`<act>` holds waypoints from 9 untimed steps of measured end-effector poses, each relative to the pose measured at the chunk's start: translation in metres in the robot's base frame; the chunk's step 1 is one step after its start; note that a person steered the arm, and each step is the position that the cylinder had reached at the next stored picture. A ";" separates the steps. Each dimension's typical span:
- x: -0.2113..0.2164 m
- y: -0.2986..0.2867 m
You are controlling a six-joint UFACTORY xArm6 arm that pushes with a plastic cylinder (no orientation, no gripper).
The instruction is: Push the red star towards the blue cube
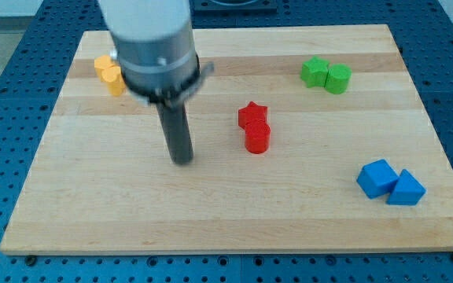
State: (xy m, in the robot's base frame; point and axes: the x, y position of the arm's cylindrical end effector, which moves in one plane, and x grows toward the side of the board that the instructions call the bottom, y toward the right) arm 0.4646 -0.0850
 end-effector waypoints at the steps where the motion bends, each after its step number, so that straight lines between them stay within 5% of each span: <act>1: -0.004 0.000; 3: -0.032 0.003; 6: -0.054 0.084; 9: 0.000 0.185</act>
State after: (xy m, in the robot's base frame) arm 0.4647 0.0996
